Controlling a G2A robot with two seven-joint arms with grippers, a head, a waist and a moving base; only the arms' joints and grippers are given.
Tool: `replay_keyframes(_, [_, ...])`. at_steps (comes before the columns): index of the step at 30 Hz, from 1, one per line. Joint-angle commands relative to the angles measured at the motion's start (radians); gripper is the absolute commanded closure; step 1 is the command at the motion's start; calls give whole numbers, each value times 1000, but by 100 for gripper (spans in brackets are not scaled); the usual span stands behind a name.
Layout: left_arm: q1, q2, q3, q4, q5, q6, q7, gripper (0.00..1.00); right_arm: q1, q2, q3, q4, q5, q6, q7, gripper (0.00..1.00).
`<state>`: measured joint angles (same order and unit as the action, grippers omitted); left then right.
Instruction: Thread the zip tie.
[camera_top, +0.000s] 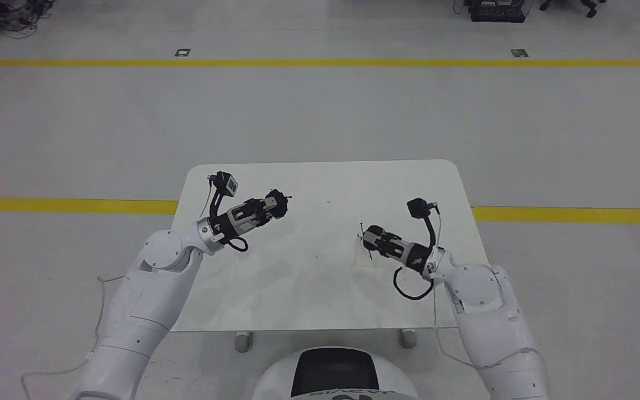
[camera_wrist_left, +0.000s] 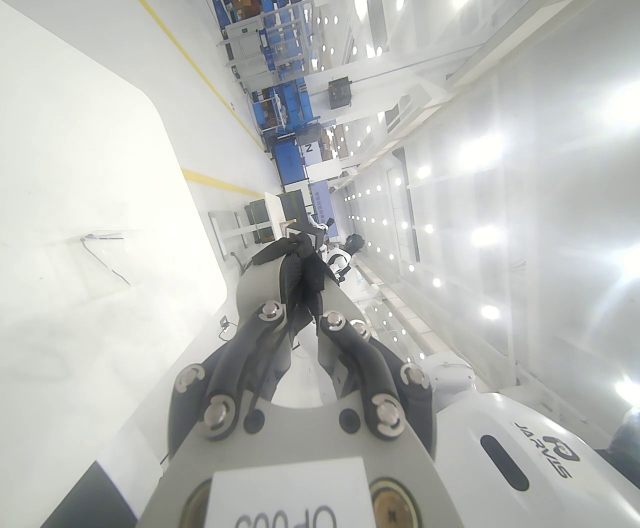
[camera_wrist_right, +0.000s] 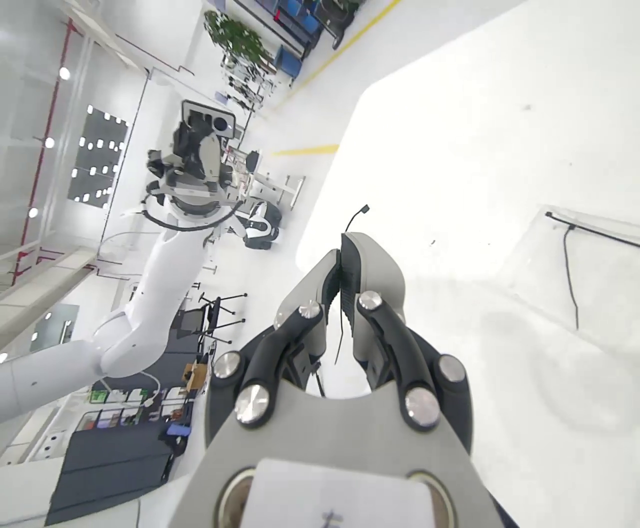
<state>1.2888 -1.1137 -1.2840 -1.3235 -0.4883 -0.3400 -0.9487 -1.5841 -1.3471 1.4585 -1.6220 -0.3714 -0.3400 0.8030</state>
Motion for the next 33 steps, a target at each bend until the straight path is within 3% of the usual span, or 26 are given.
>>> replay_keyframes(1, [0,0,0,0,0,0,0,100,-15,24,-21,-17,2,0,-75,100])
replay_keyframes(6, [0,0,0,0,0,0,0,100,-27,98,-109,-22,-3,0,-268,100])
replay_keyframes(8, [0,0,0,0,0,0,0,100,-22,118,-131,-14,2,0,-288,100])
replay_keyframes(27, [0,0,0,0,0,0,0,100,-20,119,-130,-15,-12,0,-305,100])
replay_keyframes(33, [0,0,0,0,0,0,0,100,-54,150,-117,-109,0,0,-419,100])
